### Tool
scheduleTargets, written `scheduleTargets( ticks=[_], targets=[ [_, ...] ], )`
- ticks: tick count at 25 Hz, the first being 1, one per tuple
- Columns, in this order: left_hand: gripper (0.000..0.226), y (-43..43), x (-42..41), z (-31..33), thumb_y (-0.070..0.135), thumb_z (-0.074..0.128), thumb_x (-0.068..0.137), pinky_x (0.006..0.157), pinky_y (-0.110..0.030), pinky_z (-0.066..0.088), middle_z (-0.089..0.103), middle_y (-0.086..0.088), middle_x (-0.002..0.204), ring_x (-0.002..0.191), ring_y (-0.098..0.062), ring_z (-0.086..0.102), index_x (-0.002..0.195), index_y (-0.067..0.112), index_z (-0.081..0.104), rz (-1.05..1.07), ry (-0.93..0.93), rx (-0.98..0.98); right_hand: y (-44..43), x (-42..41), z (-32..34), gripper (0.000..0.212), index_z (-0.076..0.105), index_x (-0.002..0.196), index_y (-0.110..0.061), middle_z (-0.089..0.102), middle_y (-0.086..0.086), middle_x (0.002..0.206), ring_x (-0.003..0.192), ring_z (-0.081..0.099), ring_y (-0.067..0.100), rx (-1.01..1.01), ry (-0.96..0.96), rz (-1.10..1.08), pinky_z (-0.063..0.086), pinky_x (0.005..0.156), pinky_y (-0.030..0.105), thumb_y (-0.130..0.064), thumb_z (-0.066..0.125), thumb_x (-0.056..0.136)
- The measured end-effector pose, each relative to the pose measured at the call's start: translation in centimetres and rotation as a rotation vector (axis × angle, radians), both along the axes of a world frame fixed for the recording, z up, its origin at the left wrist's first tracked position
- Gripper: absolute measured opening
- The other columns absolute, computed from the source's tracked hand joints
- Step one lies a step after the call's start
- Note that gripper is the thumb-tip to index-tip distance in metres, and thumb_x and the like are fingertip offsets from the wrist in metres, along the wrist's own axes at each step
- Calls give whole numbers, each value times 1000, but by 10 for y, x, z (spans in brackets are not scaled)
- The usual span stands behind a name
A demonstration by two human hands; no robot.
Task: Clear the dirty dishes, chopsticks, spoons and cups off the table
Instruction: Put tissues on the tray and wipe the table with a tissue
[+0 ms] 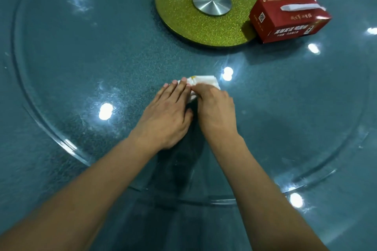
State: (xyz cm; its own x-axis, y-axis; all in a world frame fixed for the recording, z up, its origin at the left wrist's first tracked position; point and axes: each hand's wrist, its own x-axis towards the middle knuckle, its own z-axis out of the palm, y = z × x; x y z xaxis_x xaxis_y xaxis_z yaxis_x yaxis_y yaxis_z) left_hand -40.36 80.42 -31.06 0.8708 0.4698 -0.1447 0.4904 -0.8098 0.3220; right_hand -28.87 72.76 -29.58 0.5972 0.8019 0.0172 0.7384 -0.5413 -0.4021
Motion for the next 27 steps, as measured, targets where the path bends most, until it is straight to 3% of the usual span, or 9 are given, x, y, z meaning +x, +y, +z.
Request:
scheduleTargets(
  ticks=[3,4,7,10,16,18,20,22,27],
  targets=[
    [74,-44,-36,-4,44,9,96,126,-30,-8,2,-3,171,158,-15,0,163,12,10,-32,-52,-38,-53,-31,-11,36,75,116,-22,75,-1,111,99,70,20,142,-16,-2,45,69,26,-13,51,91],
    [72,-60,-48,-5,43,12,97,126,-30,-7,0,-2,171,157,-14,-3,163,12,10,-38,-62,-46,-71,-41,-17,37,76,117,-20,75,-1,115,104,70,18,164,-32,-17,51,76,25,-11,55,87],
    [70,-97,-72,-9,37,27,98,126,-33,1,4,0,171,157,-12,-2,162,12,14,-51,-84,-50,-112,-63,-29,40,76,117,-18,73,-1,122,115,67,14,196,-40,-51,49,94,22,-7,58,83],
    [70,-106,-77,-12,39,33,100,126,-34,4,6,1,171,157,-12,1,162,12,17,-66,-93,-39,-122,-69,-30,39,76,117,-17,73,-2,123,118,66,14,214,-59,-46,52,93,25,-5,58,84],
    [73,-73,-90,-5,58,26,101,128,-35,-2,-8,4,171,157,-14,-8,164,27,3,22,-84,37,-130,-65,-35,42,77,112,-12,73,2,121,116,68,19,238,-80,-78,57,89,33,12,75,78],
    [75,-47,-102,-5,63,21,98,126,-31,-8,-4,2,172,157,-17,-5,163,29,7,109,-54,68,-130,-66,-33,35,77,110,-12,73,1,120,115,68,18,249,-72,-110,59,86,34,5,75,80],
    [77,-20,-117,-9,67,15,96,124,-29,-12,-1,1,171,157,-17,-4,163,31,10,181,-22,58,-127,-71,-27,25,76,111,-15,72,-3,122,117,65,16,248,-13,-175,56,83,30,-16,70,87],
    [78,-4,-129,-14,69,12,95,126,-34,-8,1,0,171,157,-18,-2,163,31,11,211,9,55,-128,-76,-24,28,73,114,-18,69,-7,122,116,63,15,223,8,-212,49,80,25,-33,69,91],
    [78,-12,-128,-21,68,10,97,127,-40,-7,-7,1,171,157,-16,-11,163,28,2,195,30,74,-136,-68,-29,27,74,117,-19,68,-6,124,114,63,15,232,-13,-231,44,87,21,-22,75,90]
  ],
)
